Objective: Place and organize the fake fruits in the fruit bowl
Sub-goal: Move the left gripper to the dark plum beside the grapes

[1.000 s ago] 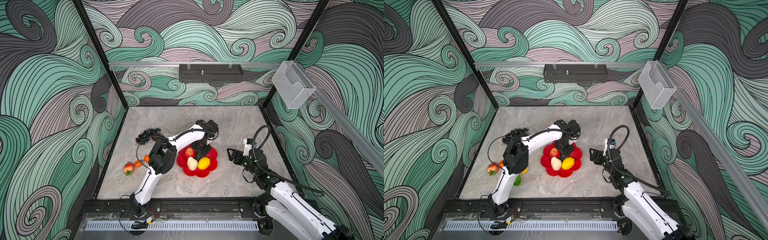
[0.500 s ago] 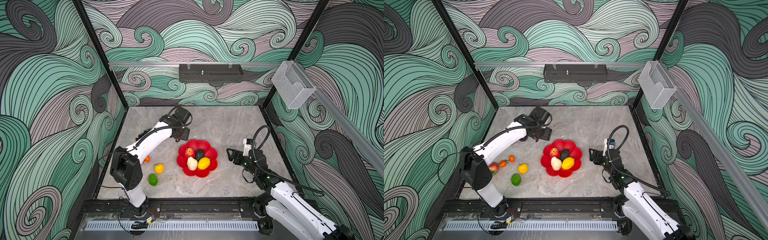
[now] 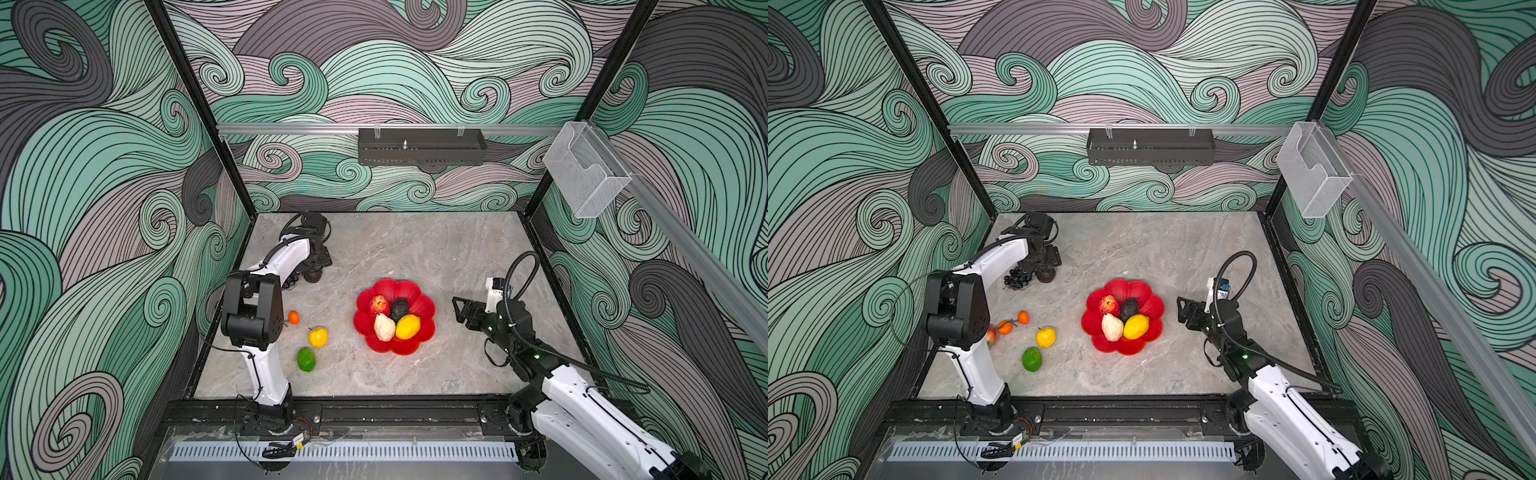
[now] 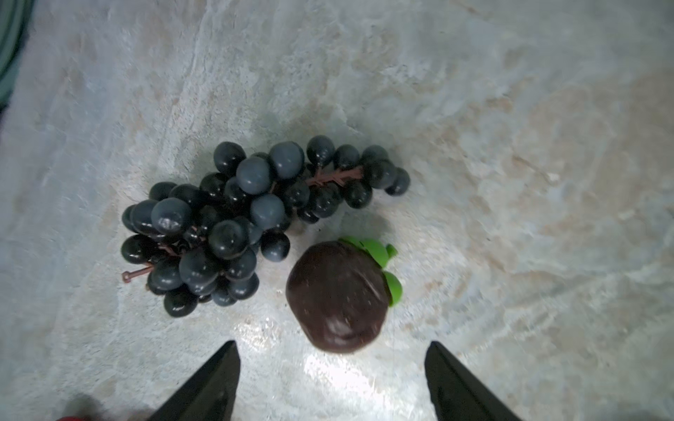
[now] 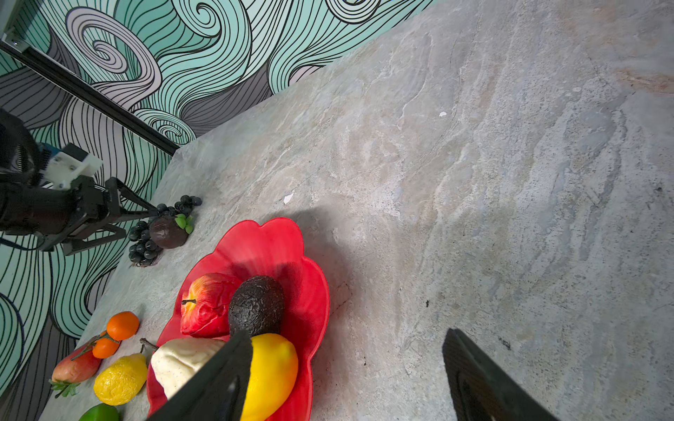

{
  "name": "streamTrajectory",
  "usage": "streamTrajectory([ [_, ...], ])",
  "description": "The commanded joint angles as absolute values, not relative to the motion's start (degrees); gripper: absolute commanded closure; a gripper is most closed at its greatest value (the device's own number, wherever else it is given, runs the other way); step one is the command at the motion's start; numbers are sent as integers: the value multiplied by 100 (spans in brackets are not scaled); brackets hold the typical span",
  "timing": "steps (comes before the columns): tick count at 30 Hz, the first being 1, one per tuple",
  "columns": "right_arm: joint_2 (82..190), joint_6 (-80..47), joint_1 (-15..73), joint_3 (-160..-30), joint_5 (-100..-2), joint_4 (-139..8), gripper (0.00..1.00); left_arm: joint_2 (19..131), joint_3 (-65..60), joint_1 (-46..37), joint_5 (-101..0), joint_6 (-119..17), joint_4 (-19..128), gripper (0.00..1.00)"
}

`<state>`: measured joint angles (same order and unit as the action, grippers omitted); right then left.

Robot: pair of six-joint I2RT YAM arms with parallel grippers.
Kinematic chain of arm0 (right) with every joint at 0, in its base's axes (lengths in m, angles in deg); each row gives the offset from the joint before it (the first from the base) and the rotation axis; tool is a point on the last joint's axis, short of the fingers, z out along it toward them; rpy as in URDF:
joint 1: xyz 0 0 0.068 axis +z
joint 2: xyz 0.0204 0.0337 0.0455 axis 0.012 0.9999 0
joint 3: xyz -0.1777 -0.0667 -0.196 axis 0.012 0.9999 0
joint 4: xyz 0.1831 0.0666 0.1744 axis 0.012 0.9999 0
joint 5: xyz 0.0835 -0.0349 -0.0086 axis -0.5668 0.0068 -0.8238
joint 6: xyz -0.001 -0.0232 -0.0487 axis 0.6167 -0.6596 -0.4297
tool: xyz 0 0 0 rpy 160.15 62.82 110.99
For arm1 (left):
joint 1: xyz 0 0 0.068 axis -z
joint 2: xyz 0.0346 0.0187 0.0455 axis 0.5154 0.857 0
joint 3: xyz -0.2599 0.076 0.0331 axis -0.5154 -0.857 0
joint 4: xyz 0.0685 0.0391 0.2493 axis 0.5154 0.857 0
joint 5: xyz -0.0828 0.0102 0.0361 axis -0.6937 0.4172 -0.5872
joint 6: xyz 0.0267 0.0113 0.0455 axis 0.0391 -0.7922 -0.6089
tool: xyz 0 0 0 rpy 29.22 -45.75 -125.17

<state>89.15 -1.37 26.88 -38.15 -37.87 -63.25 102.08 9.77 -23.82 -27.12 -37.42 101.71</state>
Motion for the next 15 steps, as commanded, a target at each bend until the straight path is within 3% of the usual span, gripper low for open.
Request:
streamTrajectory([
  [1,8872,-250,2723,-3791,-3658,-6299,17,10427,1166,-2491,-3038,-3568,10137,20],
  [9,8915,-258,2729,-3774,-3631,-6339,17,10727,1179,-2575,-3437,-3569,10015,28],
  [15,8933,-266,2730,-3775,-3606,-6345,17,10918,1131,-2566,-3710,-3571,9926,28],
])
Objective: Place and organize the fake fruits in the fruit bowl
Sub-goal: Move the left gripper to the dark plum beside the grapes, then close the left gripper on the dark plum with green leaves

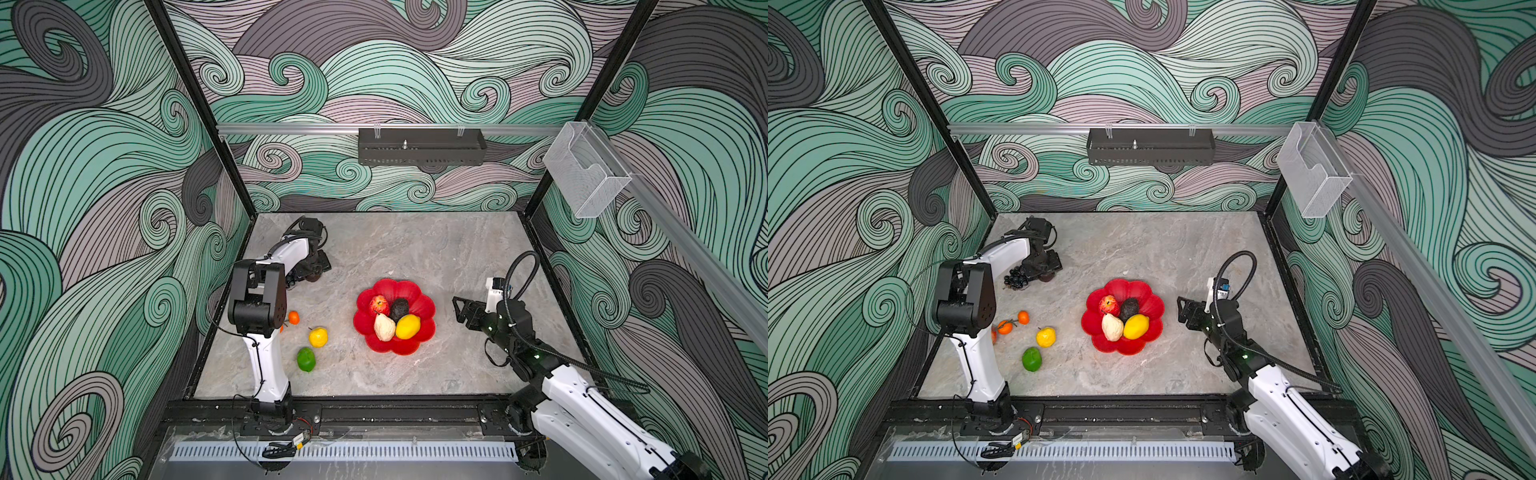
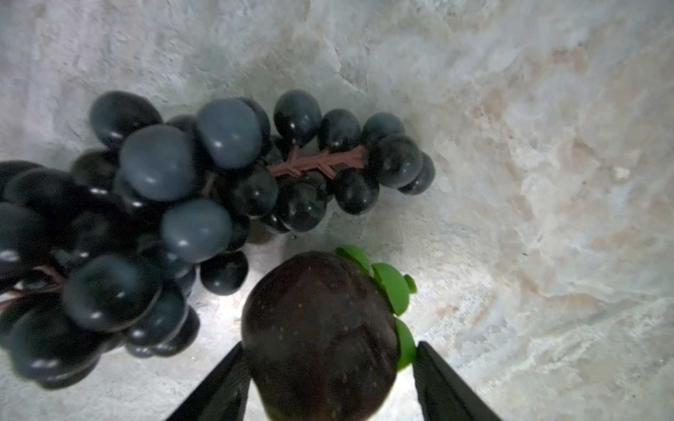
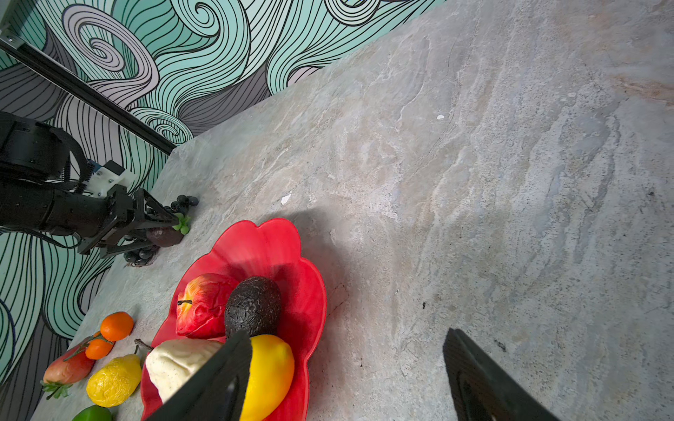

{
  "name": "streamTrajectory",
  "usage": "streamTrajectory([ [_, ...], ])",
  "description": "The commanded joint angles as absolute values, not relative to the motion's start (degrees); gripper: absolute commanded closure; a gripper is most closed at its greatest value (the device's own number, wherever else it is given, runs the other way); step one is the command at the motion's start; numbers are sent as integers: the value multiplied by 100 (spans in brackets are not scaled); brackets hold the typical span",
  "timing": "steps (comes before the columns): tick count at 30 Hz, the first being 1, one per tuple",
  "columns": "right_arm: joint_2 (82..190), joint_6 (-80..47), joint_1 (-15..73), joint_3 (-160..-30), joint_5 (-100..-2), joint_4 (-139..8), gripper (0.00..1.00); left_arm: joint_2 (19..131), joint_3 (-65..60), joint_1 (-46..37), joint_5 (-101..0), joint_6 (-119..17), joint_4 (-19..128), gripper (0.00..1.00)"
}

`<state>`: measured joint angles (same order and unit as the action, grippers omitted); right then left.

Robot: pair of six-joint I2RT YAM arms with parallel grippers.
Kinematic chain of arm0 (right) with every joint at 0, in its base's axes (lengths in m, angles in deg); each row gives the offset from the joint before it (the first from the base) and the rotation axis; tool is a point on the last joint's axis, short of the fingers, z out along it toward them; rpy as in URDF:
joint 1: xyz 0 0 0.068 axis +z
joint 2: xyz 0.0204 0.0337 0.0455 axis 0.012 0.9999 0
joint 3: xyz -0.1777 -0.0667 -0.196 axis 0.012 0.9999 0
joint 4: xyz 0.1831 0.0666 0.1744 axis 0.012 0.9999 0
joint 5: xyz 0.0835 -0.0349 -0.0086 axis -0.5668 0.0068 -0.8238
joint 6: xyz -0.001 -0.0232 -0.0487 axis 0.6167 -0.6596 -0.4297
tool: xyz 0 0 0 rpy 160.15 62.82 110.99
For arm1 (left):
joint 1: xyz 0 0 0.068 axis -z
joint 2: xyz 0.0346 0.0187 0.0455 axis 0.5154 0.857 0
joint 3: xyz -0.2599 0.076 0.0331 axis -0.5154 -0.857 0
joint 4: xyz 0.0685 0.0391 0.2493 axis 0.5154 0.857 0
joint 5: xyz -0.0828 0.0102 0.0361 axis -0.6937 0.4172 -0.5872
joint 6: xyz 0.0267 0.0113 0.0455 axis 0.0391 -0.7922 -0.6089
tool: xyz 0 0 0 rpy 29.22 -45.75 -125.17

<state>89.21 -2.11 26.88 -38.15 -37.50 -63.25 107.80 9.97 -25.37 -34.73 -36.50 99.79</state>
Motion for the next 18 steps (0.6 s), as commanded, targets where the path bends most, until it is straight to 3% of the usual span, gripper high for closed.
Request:
streamTrajectory([
  [1,8931,-268,2725,-3774,-3600,-6345,17,10932,1131,-2566,-3741,-3569,9921,28],
  [18,9002,-259,2721,-3756,-3594,-6406,17,10528,809,-2463,-3838,-3577,9603,50],
])
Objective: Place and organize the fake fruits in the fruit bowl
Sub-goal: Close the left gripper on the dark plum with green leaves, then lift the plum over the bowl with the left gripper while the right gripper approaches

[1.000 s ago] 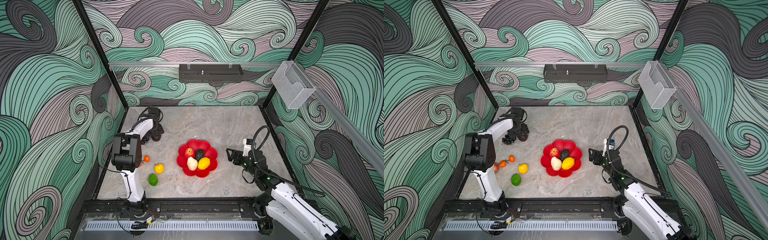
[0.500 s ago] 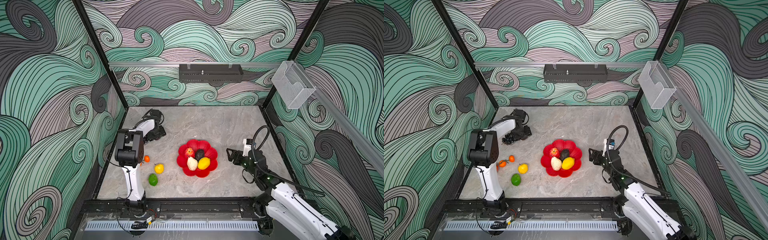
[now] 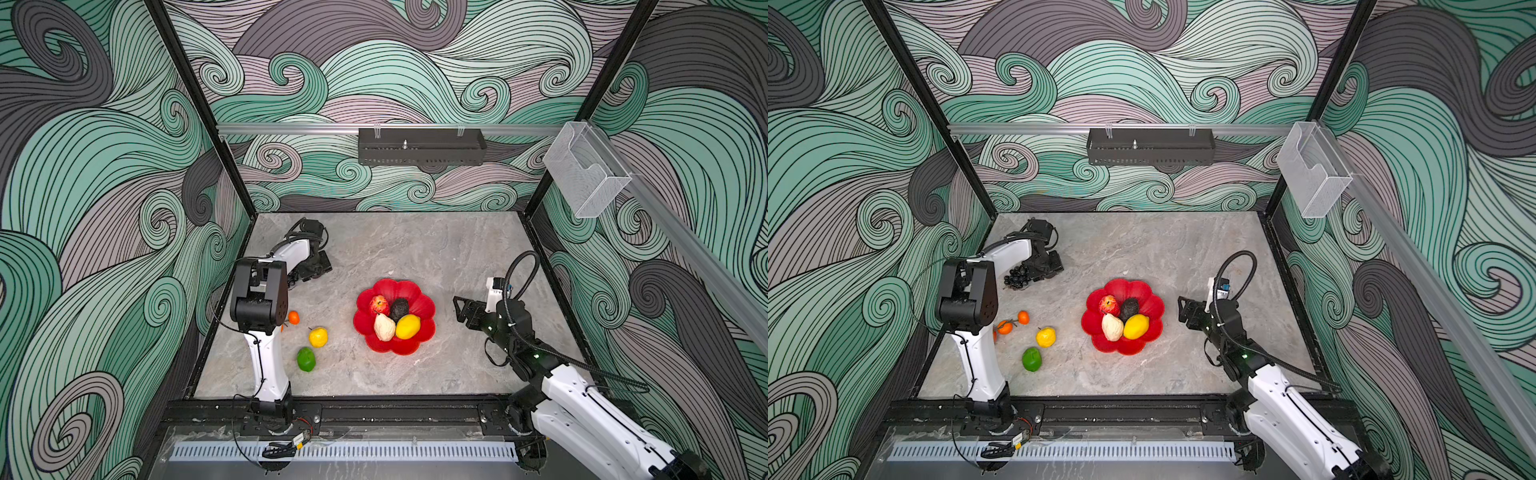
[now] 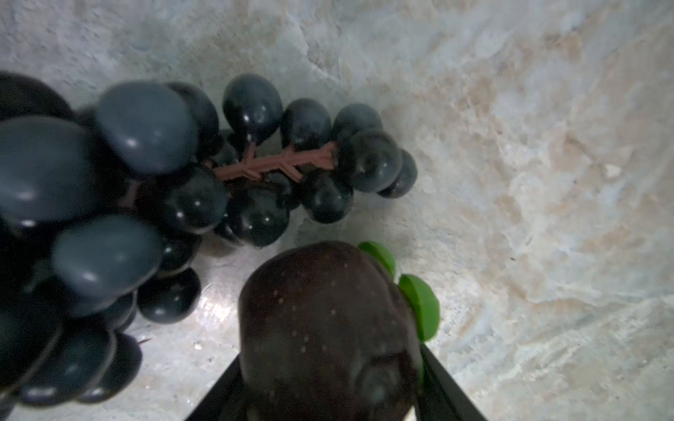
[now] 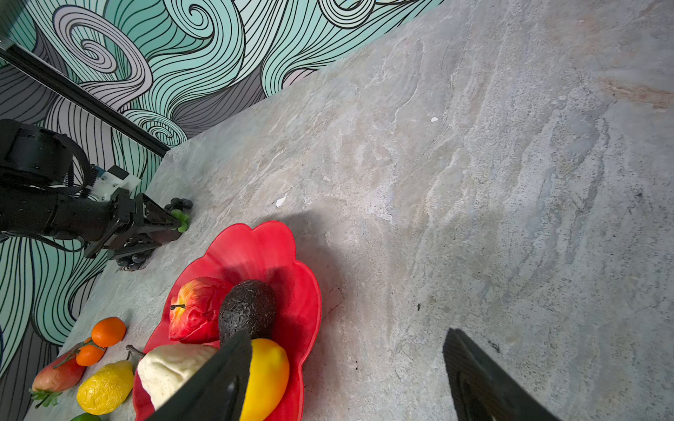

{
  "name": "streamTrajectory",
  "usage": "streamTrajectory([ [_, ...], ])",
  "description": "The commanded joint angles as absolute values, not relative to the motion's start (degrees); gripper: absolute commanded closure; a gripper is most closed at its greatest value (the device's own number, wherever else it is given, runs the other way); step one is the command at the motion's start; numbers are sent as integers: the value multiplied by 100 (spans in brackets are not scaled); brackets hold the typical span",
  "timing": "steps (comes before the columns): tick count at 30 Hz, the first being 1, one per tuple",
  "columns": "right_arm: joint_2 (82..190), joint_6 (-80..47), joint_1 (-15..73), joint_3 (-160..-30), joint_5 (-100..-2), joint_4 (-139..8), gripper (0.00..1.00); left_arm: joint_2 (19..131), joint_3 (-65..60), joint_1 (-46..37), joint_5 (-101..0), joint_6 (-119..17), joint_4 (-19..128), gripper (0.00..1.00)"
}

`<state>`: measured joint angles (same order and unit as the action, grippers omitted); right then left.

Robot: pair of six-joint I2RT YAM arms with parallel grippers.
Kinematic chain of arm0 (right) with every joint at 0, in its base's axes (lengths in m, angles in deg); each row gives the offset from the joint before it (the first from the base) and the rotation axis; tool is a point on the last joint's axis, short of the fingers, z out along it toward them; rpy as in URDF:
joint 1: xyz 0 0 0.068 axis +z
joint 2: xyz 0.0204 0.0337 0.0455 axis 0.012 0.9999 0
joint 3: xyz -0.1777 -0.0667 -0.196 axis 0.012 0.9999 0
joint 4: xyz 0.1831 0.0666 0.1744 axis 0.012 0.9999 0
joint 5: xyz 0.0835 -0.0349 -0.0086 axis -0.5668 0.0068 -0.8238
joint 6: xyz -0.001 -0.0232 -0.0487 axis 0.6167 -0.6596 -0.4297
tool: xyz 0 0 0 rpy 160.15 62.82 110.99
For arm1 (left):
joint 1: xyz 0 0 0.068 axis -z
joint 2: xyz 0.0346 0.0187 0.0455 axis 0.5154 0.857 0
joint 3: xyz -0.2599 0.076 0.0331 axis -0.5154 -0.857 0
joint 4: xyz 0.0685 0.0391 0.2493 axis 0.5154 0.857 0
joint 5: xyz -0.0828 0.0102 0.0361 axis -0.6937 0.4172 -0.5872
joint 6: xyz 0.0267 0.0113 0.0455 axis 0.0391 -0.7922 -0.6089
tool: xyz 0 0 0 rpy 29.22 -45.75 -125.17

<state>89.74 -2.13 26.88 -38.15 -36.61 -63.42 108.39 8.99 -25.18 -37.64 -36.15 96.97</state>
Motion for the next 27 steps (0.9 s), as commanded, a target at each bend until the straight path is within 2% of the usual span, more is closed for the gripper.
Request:
streamTrajectory([
  [1,9002,-254,2720,-3757,-3603,-6409,17,10471,782,-2426,-3868,-3561,9579,50],
  [7,9002,-250,2718,-3834,-3790,-6418,17,9830,468,-2007,-4156,-3434,9341,51],
  [16,9540,168,2736,-4195,-5091,-6952,20,8673,-111,-1054,-4963,-3621,8899,52],
  [22,10244,699,2873,-4766,-5661,-7370,26,7966,-666,-347,-5656,-3862,8182,53],
  [27,10798,1163,3128,-5047,-5776,-7746,34,7688,-1007,285,-5839,-3991,7660,53],
])
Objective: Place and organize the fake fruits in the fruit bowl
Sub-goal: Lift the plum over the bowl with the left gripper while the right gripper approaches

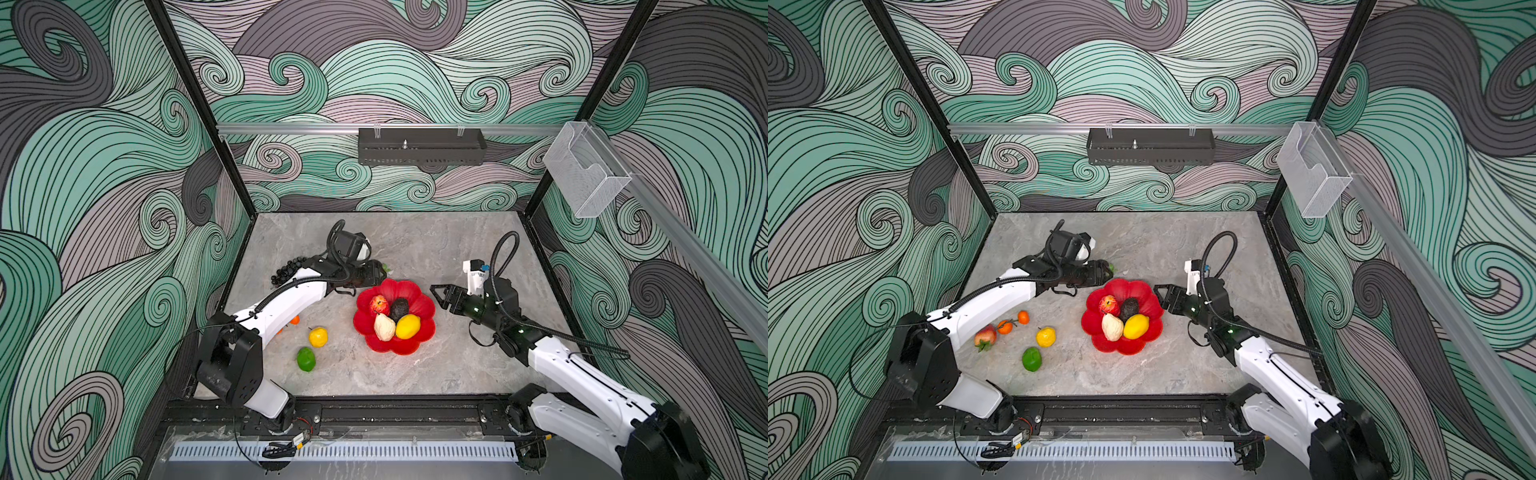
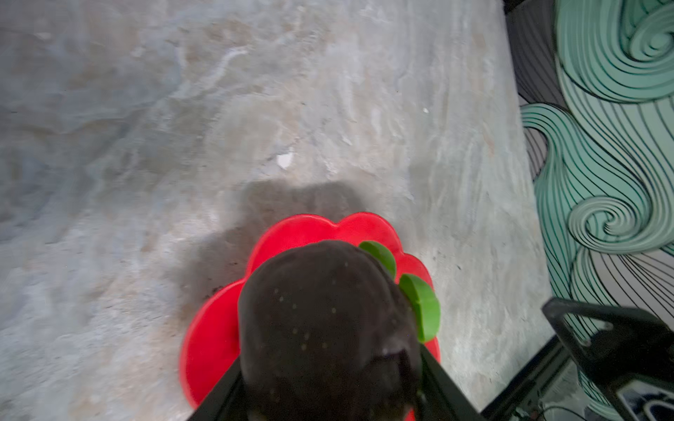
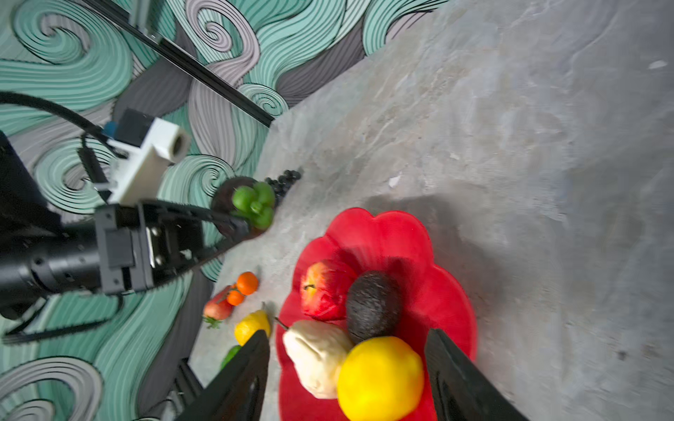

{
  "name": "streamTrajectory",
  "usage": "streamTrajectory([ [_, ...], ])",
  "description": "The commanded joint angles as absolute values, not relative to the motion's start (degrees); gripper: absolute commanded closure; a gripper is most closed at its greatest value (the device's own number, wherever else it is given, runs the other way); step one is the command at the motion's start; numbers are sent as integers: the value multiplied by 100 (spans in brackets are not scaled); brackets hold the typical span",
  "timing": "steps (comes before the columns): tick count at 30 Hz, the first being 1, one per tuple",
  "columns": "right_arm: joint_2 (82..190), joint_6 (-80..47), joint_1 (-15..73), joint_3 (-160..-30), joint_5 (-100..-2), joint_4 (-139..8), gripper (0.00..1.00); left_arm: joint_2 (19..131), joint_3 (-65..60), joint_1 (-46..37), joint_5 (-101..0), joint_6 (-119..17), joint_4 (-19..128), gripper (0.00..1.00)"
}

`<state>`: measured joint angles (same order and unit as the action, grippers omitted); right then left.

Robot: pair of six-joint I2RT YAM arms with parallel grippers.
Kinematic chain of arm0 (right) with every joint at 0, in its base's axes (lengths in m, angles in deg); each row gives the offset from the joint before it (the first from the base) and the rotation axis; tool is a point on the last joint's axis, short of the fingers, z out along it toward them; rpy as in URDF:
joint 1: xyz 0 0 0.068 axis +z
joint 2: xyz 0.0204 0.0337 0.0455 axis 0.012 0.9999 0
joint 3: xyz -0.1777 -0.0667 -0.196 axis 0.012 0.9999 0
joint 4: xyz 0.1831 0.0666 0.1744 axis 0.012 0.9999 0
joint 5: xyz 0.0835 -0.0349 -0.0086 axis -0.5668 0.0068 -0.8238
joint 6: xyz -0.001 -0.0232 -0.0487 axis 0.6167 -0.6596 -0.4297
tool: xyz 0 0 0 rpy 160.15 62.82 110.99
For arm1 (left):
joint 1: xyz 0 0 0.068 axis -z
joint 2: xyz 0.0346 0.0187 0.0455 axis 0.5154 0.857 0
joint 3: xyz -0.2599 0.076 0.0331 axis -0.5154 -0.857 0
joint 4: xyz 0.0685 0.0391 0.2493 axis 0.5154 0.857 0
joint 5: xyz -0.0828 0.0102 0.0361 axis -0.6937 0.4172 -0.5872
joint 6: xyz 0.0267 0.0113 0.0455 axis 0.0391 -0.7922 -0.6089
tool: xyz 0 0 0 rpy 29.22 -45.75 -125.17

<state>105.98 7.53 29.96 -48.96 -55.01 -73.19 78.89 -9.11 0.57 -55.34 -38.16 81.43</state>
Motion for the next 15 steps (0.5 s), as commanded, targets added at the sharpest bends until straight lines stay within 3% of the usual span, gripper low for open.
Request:
streamTrajectory([
  [1,10896,1221,3177,-5079,-5806,-7822,36,7666,-1065,358,-5887,-3991,7573,53],
  [15,11323,1192,3704,-5329,-5712,-7816,60,7527,-1494,886,-6344,-4010,6988,53],
])
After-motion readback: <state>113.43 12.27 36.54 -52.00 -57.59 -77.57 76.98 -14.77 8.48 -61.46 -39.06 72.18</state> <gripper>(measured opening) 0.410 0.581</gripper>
